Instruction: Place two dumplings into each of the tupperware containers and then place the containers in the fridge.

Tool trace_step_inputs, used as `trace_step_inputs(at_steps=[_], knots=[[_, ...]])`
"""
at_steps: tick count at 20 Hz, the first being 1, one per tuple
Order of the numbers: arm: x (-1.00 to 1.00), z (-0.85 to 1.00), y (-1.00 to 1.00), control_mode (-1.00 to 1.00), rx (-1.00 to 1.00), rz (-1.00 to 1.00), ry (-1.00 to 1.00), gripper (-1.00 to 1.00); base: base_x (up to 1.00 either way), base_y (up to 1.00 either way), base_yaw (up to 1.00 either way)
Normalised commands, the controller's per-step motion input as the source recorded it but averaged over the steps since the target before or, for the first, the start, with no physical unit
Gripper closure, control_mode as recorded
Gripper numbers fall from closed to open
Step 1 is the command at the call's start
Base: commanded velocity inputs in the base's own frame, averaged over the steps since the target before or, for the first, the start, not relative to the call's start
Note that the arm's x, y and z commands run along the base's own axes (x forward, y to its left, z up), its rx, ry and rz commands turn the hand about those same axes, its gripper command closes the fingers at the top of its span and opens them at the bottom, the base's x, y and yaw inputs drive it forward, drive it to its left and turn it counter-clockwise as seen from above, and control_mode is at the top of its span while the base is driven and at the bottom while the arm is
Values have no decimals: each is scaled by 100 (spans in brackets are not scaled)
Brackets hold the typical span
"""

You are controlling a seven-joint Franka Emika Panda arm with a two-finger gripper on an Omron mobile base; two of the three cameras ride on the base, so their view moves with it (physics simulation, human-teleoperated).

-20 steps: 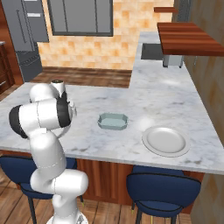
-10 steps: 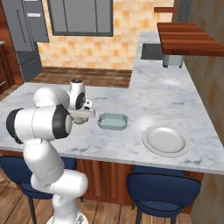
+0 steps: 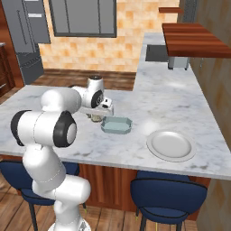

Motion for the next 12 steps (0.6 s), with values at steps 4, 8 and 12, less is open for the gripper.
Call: trace_step_inputs(at_steps=[4,8,12], knots=[[45,-4,-57,-100,0,0,0,100,0,0,0],[23,-23,-15,-100,0,0,0,100,0,0,0],[40,-27,0,-100,0,0,0,100,0,0,0]])
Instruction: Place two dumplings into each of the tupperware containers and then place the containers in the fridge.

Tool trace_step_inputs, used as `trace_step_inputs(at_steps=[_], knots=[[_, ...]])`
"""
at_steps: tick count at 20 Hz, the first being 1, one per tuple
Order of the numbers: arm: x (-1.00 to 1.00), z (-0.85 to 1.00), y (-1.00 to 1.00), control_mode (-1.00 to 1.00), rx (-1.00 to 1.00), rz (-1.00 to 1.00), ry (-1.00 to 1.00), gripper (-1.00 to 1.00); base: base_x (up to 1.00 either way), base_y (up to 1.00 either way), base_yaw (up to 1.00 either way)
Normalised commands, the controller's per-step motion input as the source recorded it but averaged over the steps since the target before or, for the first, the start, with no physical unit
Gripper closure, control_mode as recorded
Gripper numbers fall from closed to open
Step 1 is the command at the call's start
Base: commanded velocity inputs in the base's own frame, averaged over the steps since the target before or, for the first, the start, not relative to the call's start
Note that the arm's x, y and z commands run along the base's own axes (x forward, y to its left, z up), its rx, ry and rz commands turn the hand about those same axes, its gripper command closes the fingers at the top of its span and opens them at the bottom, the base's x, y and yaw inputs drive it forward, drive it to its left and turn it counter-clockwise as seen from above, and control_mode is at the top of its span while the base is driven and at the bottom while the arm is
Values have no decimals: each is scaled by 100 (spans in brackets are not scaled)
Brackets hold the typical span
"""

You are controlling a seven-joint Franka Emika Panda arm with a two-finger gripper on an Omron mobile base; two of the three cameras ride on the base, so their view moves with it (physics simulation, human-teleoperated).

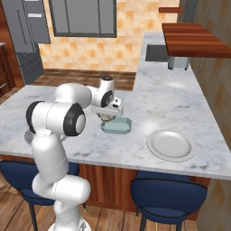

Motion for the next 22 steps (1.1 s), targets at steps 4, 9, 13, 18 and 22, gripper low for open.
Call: trace_step_inputs(at_steps=[4,9,13,18,22], knots=[[54,-47,-3,-100,0,0,0,100,0,0,0],[18,-48,-12,-100,0,0,0,-100,0,0,0],[18,-15,-20,-100,0,0,0,-100,0,0,0],[24,-7,-7,-100,0,0,0,-100,0,0,0],[25,-16,0,-100,0,0,0,-100,0,0,0]])
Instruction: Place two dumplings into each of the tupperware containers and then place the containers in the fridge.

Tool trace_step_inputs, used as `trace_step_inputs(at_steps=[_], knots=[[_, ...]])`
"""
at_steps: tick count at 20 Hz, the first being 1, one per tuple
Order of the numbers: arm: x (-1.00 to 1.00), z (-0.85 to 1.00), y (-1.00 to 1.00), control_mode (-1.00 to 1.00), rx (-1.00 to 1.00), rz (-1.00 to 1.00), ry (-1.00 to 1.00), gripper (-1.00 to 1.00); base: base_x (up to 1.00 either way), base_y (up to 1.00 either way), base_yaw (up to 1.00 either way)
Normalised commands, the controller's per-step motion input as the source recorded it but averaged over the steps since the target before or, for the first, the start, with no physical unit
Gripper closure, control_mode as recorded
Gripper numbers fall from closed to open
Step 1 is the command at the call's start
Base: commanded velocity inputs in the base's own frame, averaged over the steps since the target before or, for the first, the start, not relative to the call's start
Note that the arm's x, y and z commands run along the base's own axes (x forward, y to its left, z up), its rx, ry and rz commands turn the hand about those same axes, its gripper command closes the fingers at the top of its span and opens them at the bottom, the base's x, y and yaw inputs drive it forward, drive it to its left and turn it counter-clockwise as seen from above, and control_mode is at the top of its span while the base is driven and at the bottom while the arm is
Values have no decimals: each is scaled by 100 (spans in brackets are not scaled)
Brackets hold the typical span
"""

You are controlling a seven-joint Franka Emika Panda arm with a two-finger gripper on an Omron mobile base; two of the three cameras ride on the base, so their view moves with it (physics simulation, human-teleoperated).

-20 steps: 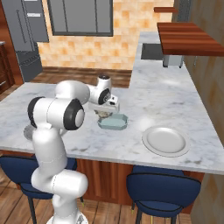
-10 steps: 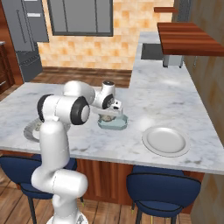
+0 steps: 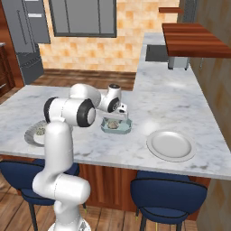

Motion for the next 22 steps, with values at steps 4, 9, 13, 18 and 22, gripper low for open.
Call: trace_step_inputs(at_steps=[4,9,13,18,22], knots=[[2,-9,0,-100,0,0,0,-100,0,0,0],[-35,23,19,-100,0,0,-1,-100,0,0,0],[-82,47,90,-100,-4,3,1,-100,0,0,0],[-97,12,96,-100,-3,12,11,-100,0,0,0],[-100,14,100,-100,-4,18,16,-100,0,0,0]])
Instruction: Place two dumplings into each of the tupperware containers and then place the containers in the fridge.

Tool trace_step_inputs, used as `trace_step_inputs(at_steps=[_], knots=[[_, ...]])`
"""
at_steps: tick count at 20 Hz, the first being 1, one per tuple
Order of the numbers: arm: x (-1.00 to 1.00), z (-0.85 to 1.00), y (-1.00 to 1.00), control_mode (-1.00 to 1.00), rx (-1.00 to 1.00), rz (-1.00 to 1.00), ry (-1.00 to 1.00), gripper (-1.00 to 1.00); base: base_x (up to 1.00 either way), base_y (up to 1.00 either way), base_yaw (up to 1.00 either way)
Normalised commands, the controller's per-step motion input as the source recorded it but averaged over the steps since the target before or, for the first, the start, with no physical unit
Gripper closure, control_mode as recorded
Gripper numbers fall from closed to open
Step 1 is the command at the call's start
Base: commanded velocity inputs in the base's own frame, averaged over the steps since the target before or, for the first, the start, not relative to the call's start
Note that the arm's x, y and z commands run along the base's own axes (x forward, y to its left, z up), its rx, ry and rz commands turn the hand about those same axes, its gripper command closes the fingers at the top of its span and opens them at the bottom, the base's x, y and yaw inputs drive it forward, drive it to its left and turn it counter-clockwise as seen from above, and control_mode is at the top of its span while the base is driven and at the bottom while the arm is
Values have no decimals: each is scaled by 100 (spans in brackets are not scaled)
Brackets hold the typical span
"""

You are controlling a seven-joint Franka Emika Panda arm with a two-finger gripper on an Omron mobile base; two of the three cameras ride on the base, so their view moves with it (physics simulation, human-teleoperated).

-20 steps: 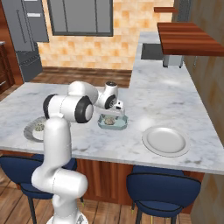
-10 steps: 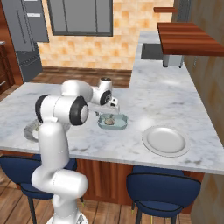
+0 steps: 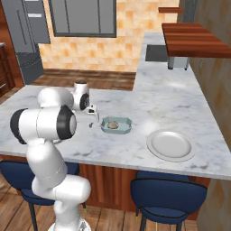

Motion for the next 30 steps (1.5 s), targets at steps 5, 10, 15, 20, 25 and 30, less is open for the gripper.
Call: trace_step_inputs(at_steps=[5,10,15,20,25,30], knots=[[-87,63,95,-100,1,14,12,-100,0,0,0],[-67,16,85,-100,5,14,-7,-100,0,0,0],[-50,-3,72,-100,13,15,-23,-100,0,0,0],[0,0,91,-100,4,16,-2,-100,0,0,0],[36,3,53,-100,0,8,-2,-100,0,0,0],[42,2,3,-100,0,0,0,-100,0,0,0]])
